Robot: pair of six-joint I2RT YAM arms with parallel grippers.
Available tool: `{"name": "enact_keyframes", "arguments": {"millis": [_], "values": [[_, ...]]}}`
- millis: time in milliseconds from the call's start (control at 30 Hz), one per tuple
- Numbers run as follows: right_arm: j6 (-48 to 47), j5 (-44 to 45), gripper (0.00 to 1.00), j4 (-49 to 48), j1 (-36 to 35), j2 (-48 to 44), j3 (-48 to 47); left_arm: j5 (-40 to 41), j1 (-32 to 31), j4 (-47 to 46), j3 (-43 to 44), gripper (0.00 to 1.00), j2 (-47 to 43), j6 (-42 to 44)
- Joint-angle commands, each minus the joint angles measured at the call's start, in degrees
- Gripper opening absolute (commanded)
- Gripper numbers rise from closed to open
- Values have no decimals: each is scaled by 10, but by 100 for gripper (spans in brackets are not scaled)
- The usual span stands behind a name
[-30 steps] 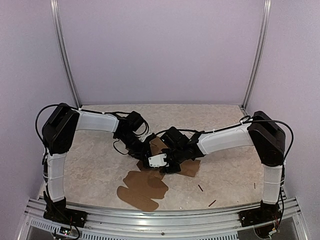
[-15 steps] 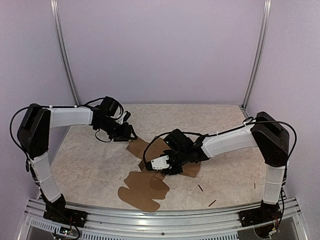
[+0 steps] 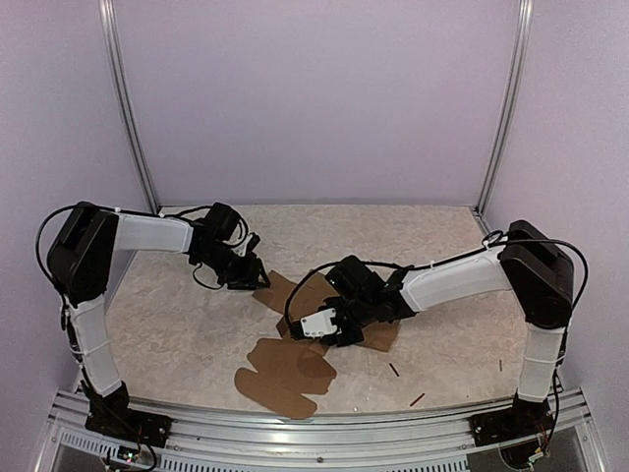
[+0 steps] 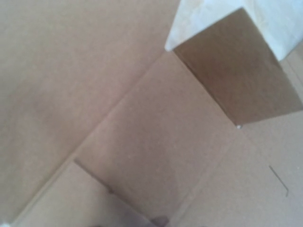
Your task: Fold the paper box
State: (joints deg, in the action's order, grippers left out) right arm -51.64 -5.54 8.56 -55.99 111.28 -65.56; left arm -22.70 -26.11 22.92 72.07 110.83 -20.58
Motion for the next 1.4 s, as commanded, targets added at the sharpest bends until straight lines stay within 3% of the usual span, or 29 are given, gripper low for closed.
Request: {"name": "enact_keyframes", "arguments": {"millis": [0, 100, 200, 300, 433, 500, 567, 800, 933, 1133, 1367], "values": [[-6, 17, 39, 93, -7, 22, 41, 4, -16, 15, 20, 46, 18, -6], [-7, 15, 39, 90, -7, 21, 48, 44, -29, 14, 21, 50, -7, 2], [-1, 15, 39, 92, -7, 28, 47, 34, -52, -10, 15, 49, -50, 25], [16, -2, 39, 91, -6, 29, 46, 67, -93, -77, -75, 37, -148, 5], [29, -27, 39, 90, -2, 28, 41, 7, -91, -229, -233, 30, -265, -34], [32, -32, 39, 93, 0, 29, 37, 12, -91, -242, -256, 29, -290, -31], [32, -32, 39, 94, 0, 25, 36, 37, -86, -209, -236, 31, -283, -25], [54, -35, 44, 116, 20, -28, 13, 58, -40, -137, -116, 55, -195, -14], [90, -64, 52, 142, 58, -74, -25, 47, -9, -77, -7, 57, -98, -6], [198, -173, 59, 166, 169, -109, -79, -5, 1, -20, 109, 57, 8, 26], [326, -224, 57, 205, 263, -31, -121, -33, 1, 31, 205, 57, 76, 57]]}}
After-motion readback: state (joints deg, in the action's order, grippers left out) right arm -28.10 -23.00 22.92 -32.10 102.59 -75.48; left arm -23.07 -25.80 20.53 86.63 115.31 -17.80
